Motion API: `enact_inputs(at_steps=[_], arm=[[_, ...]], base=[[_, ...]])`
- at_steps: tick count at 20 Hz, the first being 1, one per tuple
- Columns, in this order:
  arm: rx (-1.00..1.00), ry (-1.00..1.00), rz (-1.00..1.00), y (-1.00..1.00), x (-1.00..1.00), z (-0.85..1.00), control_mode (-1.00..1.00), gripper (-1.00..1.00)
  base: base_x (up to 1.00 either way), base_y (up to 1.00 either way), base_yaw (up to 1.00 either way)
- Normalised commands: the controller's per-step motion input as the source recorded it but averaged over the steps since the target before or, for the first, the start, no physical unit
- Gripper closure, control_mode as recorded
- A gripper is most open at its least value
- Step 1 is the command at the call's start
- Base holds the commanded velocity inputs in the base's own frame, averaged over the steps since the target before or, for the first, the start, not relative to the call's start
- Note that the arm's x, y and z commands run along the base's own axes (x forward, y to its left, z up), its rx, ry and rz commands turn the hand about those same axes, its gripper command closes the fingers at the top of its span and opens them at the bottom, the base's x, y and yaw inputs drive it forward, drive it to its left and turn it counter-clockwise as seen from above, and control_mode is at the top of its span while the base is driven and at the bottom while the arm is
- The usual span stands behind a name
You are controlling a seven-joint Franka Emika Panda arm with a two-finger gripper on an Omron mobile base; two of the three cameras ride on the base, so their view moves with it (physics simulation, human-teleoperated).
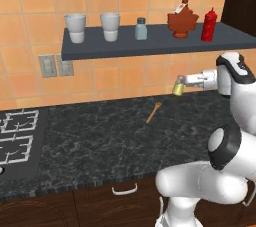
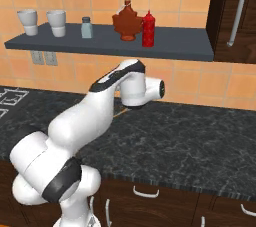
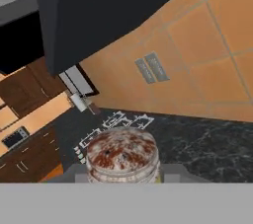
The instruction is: Put the shaker and condiment bottle from the counter next to their counterparts in the cabinet.
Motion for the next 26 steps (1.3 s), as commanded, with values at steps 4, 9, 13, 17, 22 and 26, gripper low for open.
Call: enact_inputs(at_steps=[4,9,13,17,22,26], arm=[[-0.13,-0.08,-0.17,0.45,-0.34,0.67,-1.00,1.00],[-0.21,-0.23,-0.20,0.42,-0.64,0.88,-1.00,1.00],[-0.15,-0.11,-0.23,0.26,-0.43,0.83,-1.00,1.00],[-0.13,-0.11,-0.21,0.12,-0.46,0.80,-1.00,1.00],[-0.08,-0.03,-0.19,0.01,-0.25,0.85,-1.00,1.00],[-0.05,0.06,-0.16,0.01,0.00,0.59,-1.00,1.00]], base=[[0.00,0.00,0.00],[0.00,0.00,0.00],[0.00,0.00,0.00],[0.00,0.00,0.00],[0.00,0.00,0.00],[0.00,0.00,0.00]])
